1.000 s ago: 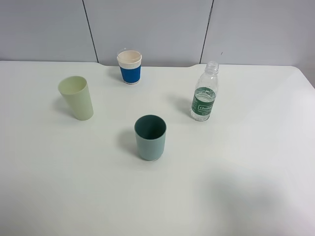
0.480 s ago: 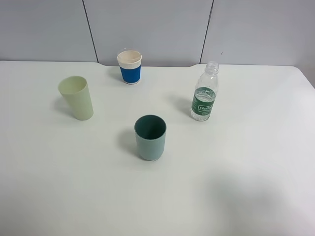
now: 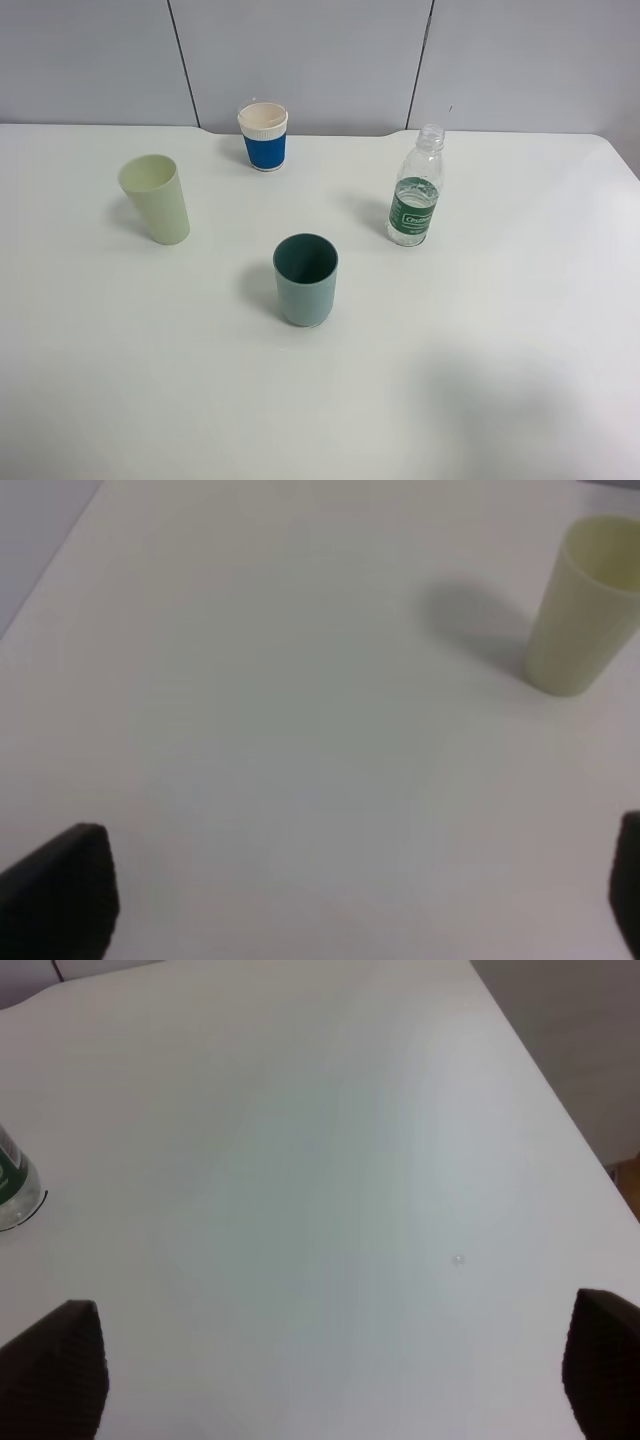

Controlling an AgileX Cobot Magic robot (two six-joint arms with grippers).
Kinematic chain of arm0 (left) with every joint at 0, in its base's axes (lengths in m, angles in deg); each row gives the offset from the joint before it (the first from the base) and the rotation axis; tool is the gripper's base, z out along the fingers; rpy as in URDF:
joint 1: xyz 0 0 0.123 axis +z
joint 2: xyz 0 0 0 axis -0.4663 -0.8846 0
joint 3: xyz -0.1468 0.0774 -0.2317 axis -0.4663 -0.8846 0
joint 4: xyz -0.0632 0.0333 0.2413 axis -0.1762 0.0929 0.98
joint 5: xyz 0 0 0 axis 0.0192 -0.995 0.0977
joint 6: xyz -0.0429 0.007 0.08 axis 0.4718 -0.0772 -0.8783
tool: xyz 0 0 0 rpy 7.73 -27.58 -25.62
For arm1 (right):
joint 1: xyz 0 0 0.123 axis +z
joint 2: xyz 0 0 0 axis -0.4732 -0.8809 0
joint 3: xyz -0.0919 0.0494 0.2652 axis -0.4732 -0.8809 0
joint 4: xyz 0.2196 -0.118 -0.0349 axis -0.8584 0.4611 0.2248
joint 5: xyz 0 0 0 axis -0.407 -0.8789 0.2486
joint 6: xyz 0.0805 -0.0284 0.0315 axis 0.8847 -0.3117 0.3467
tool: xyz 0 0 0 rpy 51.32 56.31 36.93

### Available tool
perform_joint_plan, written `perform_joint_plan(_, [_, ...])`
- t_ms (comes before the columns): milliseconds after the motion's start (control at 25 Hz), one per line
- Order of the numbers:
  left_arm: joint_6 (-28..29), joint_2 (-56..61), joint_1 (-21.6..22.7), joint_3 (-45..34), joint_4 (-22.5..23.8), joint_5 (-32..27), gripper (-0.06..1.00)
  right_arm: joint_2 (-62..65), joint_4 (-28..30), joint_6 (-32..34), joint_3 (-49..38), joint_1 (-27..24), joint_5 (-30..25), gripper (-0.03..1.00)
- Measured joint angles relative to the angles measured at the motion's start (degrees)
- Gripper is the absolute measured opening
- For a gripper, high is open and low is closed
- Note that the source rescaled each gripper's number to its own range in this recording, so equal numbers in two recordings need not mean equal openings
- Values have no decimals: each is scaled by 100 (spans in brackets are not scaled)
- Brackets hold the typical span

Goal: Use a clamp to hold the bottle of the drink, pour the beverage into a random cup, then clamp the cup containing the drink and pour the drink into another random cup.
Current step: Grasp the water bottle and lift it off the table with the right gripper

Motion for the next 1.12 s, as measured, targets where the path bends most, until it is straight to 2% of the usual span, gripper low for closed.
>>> perform_joint_plan(560, [0, 0, 0, 0, 0, 0, 100, 0, 0, -53, 31, 0, 33, 94])
perform_joint_plan(760, [0, 0, 0, 0, 0, 0, 100, -431, -6, -177, 208, 0, 598, 94])
perform_joint_plan(1120, [-4, 0, 0, 0, 0, 0, 100, -2289, -123, -266, 222, 0, 1626, 94])
